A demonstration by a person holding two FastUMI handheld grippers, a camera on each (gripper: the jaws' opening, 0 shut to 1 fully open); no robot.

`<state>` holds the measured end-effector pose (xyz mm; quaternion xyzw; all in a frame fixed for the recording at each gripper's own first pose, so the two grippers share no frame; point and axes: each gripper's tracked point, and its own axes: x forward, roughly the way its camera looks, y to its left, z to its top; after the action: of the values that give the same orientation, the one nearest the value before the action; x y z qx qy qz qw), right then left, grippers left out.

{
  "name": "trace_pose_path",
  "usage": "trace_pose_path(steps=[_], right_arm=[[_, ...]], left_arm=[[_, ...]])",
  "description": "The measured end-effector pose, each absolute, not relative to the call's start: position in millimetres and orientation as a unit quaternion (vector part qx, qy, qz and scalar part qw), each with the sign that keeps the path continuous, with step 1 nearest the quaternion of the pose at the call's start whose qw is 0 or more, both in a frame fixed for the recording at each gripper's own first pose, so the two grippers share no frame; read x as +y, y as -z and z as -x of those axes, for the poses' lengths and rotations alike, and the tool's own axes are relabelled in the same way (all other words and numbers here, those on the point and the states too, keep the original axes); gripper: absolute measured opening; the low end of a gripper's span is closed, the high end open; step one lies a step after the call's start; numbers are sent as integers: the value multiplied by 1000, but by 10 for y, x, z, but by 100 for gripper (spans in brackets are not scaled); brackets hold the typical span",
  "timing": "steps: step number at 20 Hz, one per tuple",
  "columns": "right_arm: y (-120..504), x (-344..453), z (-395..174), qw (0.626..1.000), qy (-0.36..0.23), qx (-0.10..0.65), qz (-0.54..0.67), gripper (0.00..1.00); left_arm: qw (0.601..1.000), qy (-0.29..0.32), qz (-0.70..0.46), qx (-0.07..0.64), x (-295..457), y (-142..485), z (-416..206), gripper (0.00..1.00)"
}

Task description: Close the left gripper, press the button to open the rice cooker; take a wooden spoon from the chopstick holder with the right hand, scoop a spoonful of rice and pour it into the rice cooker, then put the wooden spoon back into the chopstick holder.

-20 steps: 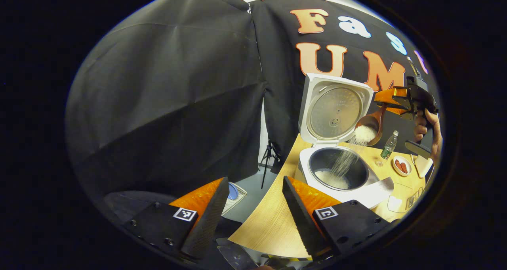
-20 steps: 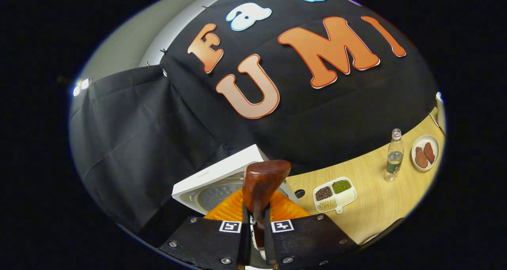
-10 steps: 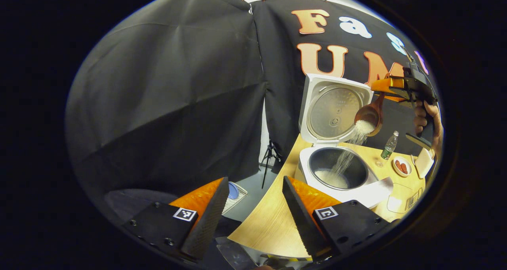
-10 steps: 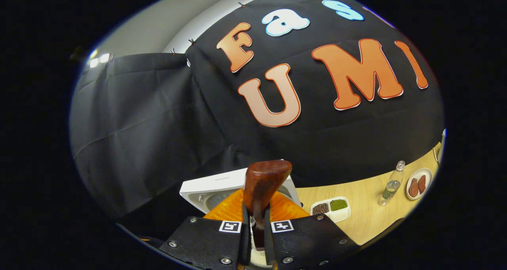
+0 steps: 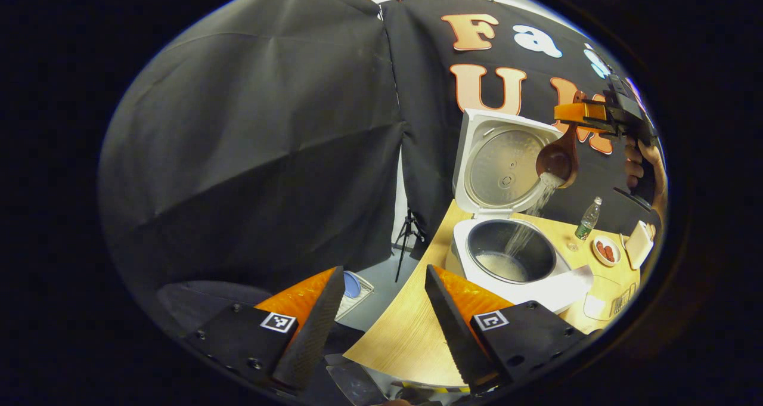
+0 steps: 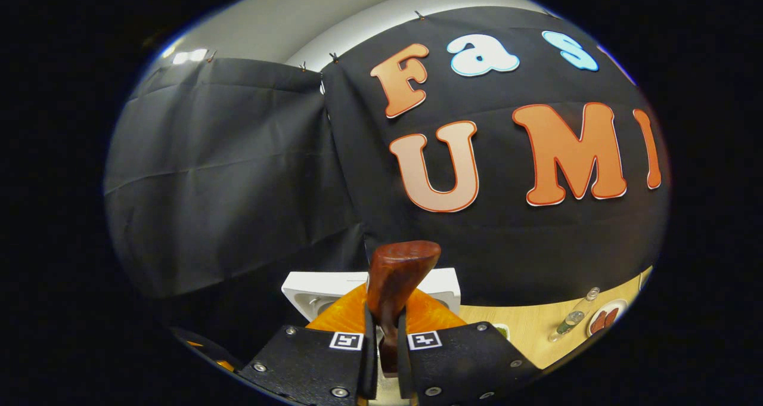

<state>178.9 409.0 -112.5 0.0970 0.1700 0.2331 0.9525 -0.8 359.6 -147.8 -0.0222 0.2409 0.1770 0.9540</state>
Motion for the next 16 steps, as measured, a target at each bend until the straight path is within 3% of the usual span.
trace_pose_path(steps=[2, 3, 16], right_arm=[[1095, 4127, -1776, 953, -244, 162, -81, 13], [1068, 4144, -1762, 954, -248, 156, -68, 13], [762, 4455, -1477, 942, -317, 90, 66, 13]], left_arm=[[954, -178, 25, 242, 3601, 1477, 29, 89], [954, -177, 24, 241, 3602, 1468, 28, 93], [952, -181, 20, 244, 3613, 1507, 43, 89]])
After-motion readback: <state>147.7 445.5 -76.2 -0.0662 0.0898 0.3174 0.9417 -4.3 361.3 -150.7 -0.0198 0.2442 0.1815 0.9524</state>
